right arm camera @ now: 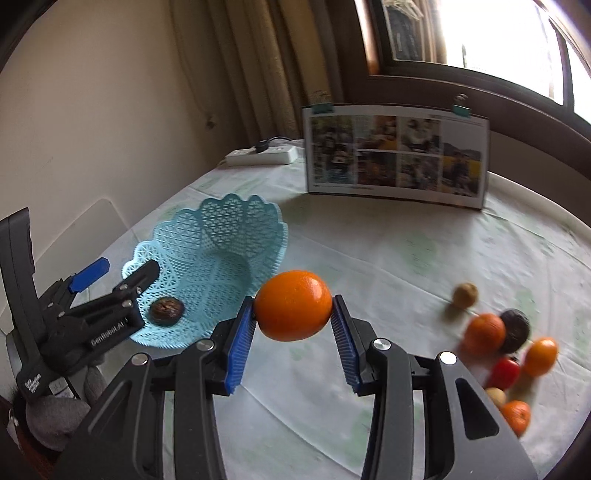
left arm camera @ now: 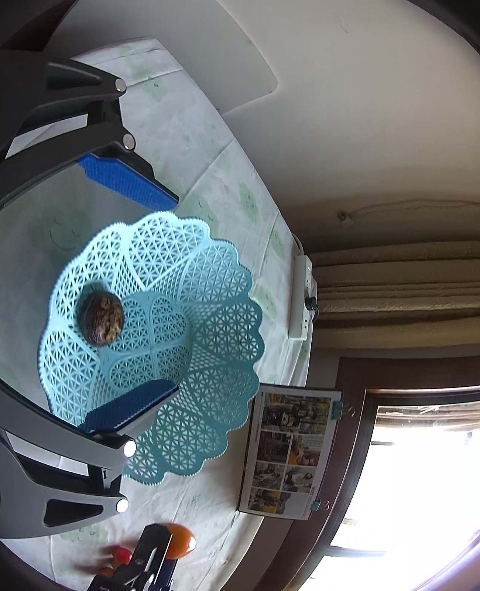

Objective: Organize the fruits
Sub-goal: 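Lower the orange into the blue basket and open the right tool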

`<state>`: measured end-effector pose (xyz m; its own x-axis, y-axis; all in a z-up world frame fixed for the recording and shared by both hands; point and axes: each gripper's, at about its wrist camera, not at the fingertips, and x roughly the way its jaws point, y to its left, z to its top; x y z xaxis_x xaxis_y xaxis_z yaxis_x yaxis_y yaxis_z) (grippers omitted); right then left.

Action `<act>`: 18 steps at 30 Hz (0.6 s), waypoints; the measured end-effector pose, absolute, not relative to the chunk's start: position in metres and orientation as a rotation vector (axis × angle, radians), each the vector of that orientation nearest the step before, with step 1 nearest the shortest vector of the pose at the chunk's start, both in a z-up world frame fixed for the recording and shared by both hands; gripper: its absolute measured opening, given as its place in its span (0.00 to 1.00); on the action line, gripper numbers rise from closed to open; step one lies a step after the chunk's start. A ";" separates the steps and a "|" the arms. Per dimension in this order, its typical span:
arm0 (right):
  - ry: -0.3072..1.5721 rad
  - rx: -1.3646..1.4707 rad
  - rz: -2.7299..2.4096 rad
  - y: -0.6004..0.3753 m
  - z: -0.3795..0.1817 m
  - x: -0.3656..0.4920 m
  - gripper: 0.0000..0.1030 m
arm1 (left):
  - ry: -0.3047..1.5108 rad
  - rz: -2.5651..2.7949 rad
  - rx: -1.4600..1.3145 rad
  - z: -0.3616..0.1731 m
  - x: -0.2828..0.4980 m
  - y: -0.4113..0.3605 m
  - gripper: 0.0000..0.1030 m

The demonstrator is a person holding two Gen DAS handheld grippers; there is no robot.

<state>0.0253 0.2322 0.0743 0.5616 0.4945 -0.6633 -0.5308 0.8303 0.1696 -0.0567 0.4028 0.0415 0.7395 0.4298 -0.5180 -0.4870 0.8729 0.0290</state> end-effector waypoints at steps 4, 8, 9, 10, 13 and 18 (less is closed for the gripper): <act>0.770 -0.063 0.637 0.256 0.072 0.026 0.41 | 0.546 0.526 -0.125 0.039 -0.062 0.415 0.91; 0.776 -0.072 0.663 0.275 0.070 0.027 0.41 | 0.550 0.536 -0.133 0.038 -0.064 0.421 0.91; 0.777 -0.073 0.668 0.279 0.070 0.027 0.41 | 0.550 0.537 -0.134 0.038 -0.065 0.421 0.91; 0.779 -0.075 0.671 0.282 0.068 0.028 0.41 | 0.550 0.538 -0.136 0.038 -0.065 0.422 0.91; 0.786 -0.074 0.678 0.289 0.066 0.030 0.41 | 0.551 0.540 -0.139 0.037 -0.065 0.424 0.92; 0.794 -0.075 0.686 0.296 0.063 0.033 0.41 | 0.551 0.547 -0.140 0.037 -0.065 0.425 0.92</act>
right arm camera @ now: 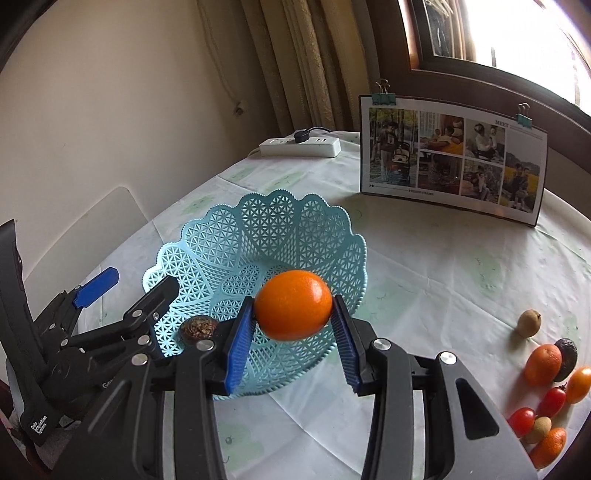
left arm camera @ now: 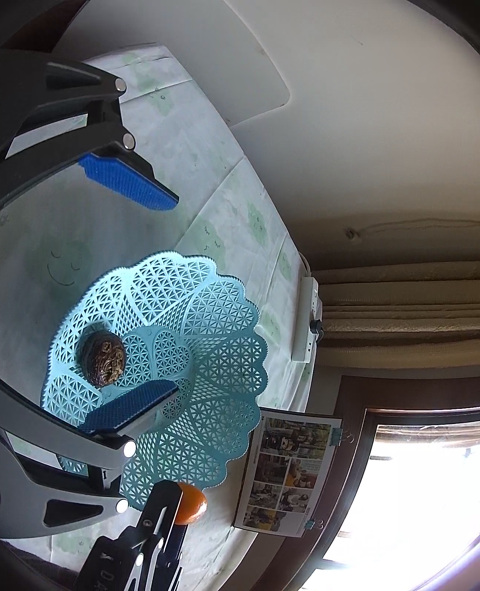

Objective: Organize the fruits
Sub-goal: 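Lower the orange into the blue basket and open the right tool, then grasp another orange with the right tool while the left tool grasps an orange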

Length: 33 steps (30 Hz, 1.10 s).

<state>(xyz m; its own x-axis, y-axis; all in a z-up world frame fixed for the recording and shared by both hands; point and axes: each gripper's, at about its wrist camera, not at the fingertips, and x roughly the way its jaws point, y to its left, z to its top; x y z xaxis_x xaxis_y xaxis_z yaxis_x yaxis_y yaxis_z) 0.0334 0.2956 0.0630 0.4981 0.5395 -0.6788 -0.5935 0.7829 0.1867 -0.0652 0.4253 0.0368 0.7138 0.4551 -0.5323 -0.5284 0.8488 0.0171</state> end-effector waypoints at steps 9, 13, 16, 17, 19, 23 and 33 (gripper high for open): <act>0.780 -0.052 0.680 0.292 0.064 0.032 0.51 | 0.554 0.549 -0.143 0.038 -0.065 0.426 0.95; 0.781 -0.046 0.659 0.279 0.063 0.029 0.54 | 0.551 0.543 -0.146 0.041 -0.066 0.422 0.96; 0.788 -0.041 0.623 0.263 0.057 0.026 0.57 | 0.549 0.530 -0.142 0.042 -0.066 0.417 0.97; 0.796 -0.036 0.608 0.256 0.055 0.026 0.57 | 0.548 0.525 -0.139 0.043 -0.065 0.414 0.97; 0.804 -0.022 0.581 0.241 0.052 0.025 0.57 | 0.545 0.516 -0.136 0.045 -0.065 0.409 0.97; 0.808 0.006 0.519 0.210 0.051 0.025 0.57 | 0.547 0.479 -0.113 0.047 -0.057 0.391 0.97; 0.810 0.058 0.346 0.132 0.047 0.034 0.57 | 0.561 0.372 -0.040 0.052 -0.038 0.333 0.97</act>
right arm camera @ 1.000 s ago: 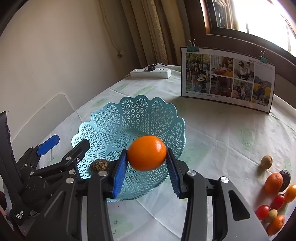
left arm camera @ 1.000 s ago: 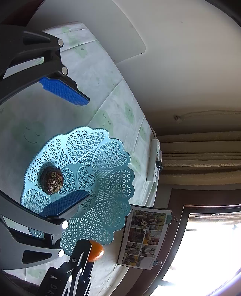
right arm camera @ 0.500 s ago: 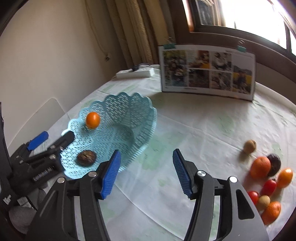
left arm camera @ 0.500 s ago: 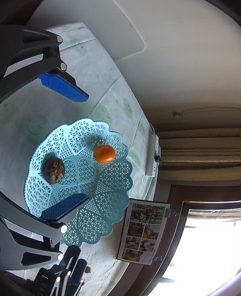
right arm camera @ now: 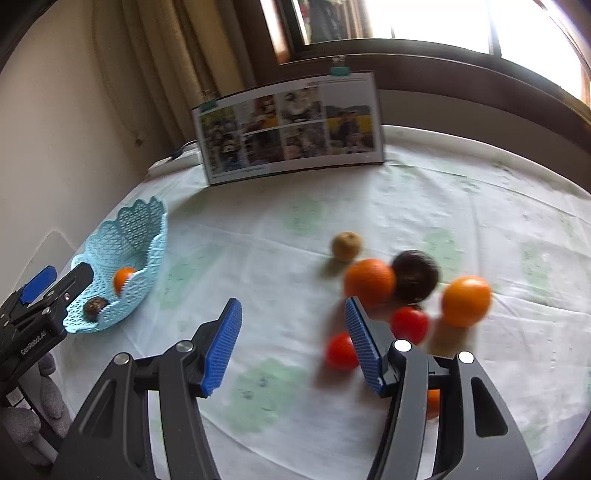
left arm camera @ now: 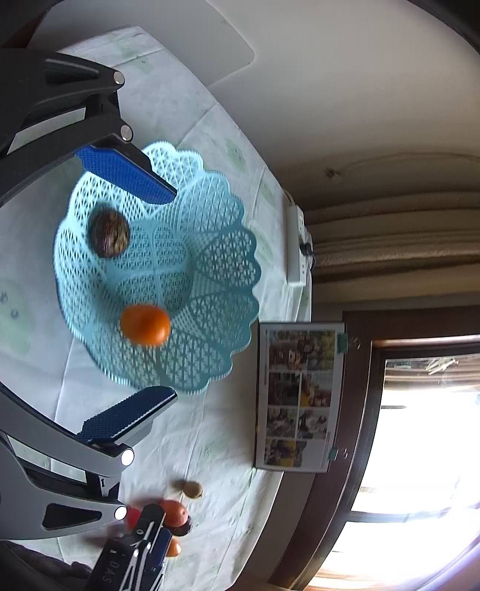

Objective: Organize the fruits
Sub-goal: 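Grasp another orange with the right tool while the left tool grasps an orange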

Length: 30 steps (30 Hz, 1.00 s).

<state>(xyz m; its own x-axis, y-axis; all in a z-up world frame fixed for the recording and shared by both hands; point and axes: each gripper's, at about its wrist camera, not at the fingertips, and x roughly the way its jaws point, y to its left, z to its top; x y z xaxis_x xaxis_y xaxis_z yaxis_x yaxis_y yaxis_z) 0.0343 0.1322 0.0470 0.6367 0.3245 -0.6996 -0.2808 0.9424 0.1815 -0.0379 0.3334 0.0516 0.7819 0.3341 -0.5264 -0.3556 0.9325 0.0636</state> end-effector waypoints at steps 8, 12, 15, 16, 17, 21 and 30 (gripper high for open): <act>0.795 0.049 0.224 0.078 0.045 0.041 0.59 | 0.579 0.287 0.013 0.051 -0.021 0.289 0.97; 0.810 0.053 0.169 0.053 0.040 0.048 0.59 | 0.592 0.248 0.045 0.049 -0.012 0.267 0.97; 0.820 0.056 0.145 0.037 0.034 0.053 0.59 | 0.609 0.217 0.063 0.045 -0.005 0.252 0.97; 0.824 0.059 0.140 0.032 0.032 0.055 0.59 | 0.615 0.207 0.068 0.044 -0.003 0.248 0.97; 0.827 0.062 0.137 0.027 0.030 0.057 0.59 | 0.619 0.201 0.071 0.044 -0.001 0.245 0.97; 0.848 0.099 0.167 0.013 0.022 0.065 0.59 | 0.643 0.163 0.070 0.040 0.008 0.234 0.97; 0.882 0.073 0.241 0.031 0.012 0.080 0.46 | 0.709 0.104 0.050 0.025 0.028 0.223 0.97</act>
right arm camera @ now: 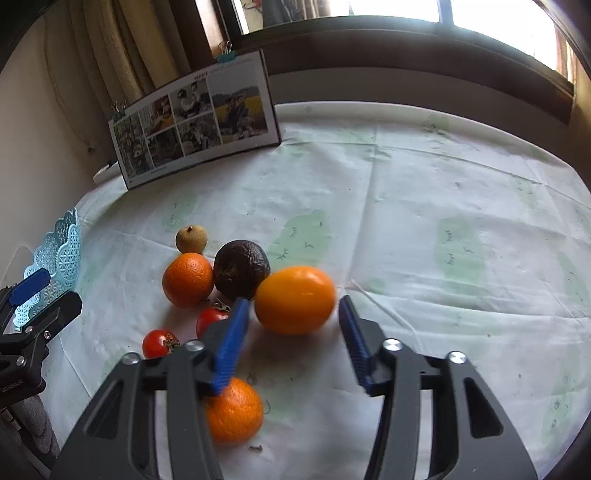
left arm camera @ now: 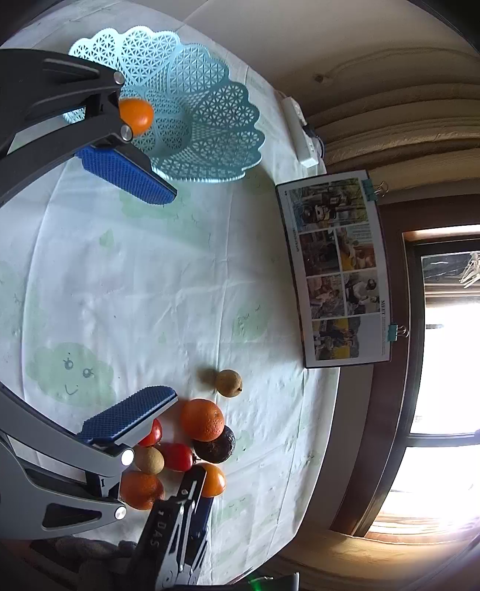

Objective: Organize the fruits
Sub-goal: 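Grasp another orange with the right tool while the left tool grasps an orange, then release the orange into the basket from left tool while right tool holds its orange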

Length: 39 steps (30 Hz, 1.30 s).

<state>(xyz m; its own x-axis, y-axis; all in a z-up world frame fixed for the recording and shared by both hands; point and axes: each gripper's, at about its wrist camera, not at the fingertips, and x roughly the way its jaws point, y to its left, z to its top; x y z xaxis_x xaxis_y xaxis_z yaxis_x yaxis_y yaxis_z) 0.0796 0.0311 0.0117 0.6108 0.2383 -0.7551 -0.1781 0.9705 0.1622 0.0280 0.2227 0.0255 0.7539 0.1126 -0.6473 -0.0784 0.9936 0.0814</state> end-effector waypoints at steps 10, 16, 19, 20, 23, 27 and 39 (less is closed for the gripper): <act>0.848 0.086 0.200 0.020 0.020 0.077 0.44 | 0.771 -0.008 0.009 0.017 0.059 0.204 0.97; 0.818 0.088 0.151 0.006 0.030 0.074 0.44 | 0.799 -0.093 0.006 0.009 0.082 0.182 0.90; 0.814 0.096 0.137 -0.001 0.032 0.075 0.44 | 0.816 -0.126 0.003 0.005 0.089 0.175 0.84; 0.813 0.099 0.136 -0.002 0.033 0.075 0.44 | 0.821 -0.135 0.006 0.004 0.091 0.172 0.81; 0.811 0.107 0.134 -0.005 0.034 0.075 0.44 | 0.839 -0.159 0.004 -0.001 0.096 0.167 0.74; 0.790 0.079 0.111 -0.005 0.038 0.071 0.44 | 0.854 -0.189 -0.004 -0.006 0.100 0.163 0.64; 0.734 -0.013 0.070 0.004 0.046 0.063 0.44 | 0.853 -0.251 -0.015 -0.013 0.097 0.157 0.38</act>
<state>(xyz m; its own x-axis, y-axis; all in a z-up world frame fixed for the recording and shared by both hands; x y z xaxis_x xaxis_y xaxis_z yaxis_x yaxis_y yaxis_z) 0.0631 0.0044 0.0461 0.7400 0.0594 -0.6699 -0.0683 0.9976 0.0130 0.0973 0.1571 -0.0125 0.6302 -0.2249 -0.7431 0.2129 0.9705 -0.1131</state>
